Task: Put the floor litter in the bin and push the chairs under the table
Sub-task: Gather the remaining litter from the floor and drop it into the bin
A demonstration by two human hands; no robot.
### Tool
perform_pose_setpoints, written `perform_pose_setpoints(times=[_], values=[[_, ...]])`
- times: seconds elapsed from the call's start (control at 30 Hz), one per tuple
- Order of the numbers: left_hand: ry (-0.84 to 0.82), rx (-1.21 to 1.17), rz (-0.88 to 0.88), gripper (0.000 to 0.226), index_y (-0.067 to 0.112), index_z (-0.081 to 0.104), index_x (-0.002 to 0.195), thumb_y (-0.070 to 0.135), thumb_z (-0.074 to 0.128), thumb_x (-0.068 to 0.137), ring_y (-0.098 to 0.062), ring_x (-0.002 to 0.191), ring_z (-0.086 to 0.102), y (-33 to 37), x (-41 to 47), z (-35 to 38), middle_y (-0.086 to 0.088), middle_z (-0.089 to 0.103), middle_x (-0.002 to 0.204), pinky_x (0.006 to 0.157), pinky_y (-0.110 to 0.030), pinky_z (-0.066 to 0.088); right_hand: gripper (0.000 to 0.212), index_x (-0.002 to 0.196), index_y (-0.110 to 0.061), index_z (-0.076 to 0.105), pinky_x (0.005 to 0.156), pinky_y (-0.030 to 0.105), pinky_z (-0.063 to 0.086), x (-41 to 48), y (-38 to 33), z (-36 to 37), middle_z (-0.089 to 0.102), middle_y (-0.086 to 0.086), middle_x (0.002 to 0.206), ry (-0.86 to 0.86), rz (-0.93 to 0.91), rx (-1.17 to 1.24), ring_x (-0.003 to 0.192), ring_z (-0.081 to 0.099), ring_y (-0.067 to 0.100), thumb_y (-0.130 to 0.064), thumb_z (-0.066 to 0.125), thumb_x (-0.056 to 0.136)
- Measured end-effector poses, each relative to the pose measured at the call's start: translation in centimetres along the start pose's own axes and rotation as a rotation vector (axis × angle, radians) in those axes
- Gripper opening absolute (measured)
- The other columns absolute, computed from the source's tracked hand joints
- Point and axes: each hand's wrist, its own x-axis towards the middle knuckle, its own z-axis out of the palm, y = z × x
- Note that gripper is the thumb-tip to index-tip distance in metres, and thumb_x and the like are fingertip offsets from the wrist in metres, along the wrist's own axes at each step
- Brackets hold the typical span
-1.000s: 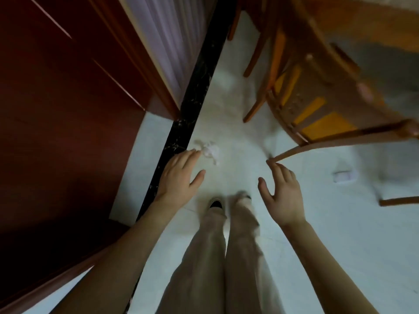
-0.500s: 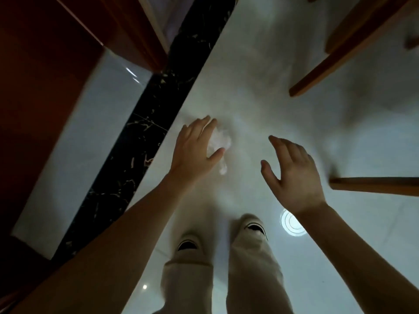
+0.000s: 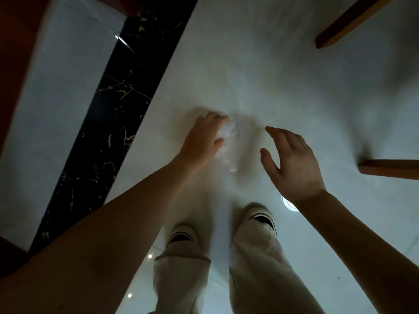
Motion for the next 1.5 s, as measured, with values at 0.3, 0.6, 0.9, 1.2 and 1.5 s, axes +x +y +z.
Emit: perform_pose_setpoints(times=[0.3,0.6,0.9,1.2,1.5], values=[[0.094,-0.195,0.094,0.046,0.012,0.055,0.127,0.02,0.068,0.084,-0.026,0.104,0.054,9.6,-11.1,-16.7,-0.009,0.055,0.119,0.091,-0.034,0.045,0.048,0.136,-0.001,0.052,0.096,0.044,0.046,-6.6,-10.9,-13.1,0.06,0.018,0.129,0.097,0.135,0.083,0.117,0.056,0.037,-0.027,0.049,0.096],[0.1,-0.223,0.219,0.05,0.013,0.056,0.128,0.026,0.072,0.083,-0.019,0.108,0.053,24.4,-22.0,-45.7,-0.005,0.056,0.122,0.095,-0.024,0.041,0.047,0.135,-0.002,0.054,0.095,0.048,0.049,-18.0,-26.9,-38.0,0.062,0.017,0.127,0.277,0.256,0.082,0.114,0.059,0.037,-0.028,0.051,0.095],[0.199,-0.252,0.431,0.051,0.018,0.055,0.13,0.036,0.066,0.083,-0.013,0.113,0.051,36.4,-32.1,-62.7,0.002,0.054,0.124,0.097,-0.022,0.04,0.049,0.138,-0.009,0.05,0.093,0.039,0.044,-31.6,-36.7,-54.9,0.06,0.01,0.13,0.589,0.305,-0.003,0.116,0.054,0.029,-0.035,0.048,0.097],[0.069,-0.208,0.659,0.055,0.02,0.059,0.125,0.056,0.057,0.084,-0.015,0.108,0.056,44.3,-39.6,-60.6,0.009,0.056,0.12,0.089,-0.021,0.041,0.045,0.136,-0.012,0.054,0.096,0.04,0.048,-47.5,-36.8,-56.1,0.061,0.006,0.131,0.723,0.582,-0.02,0.119,0.057,0.027,-0.031,0.057,0.095],[-0.17,-0.14,0.757,0.044,0.022,0.056,0.128,0.033,0.067,0.087,-0.017,0.113,0.052,54.1,-45.6,-51.2,0.008,0.052,0.126,0.089,-0.025,0.041,0.045,0.136,-0.01,0.054,0.098,0.041,0.046,-64.4,-32.7,-53.1,0.06,0.006,0.132,0.784,0.911,0.071,0.12,0.055,0.029,-0.026,0.061,0.094]])
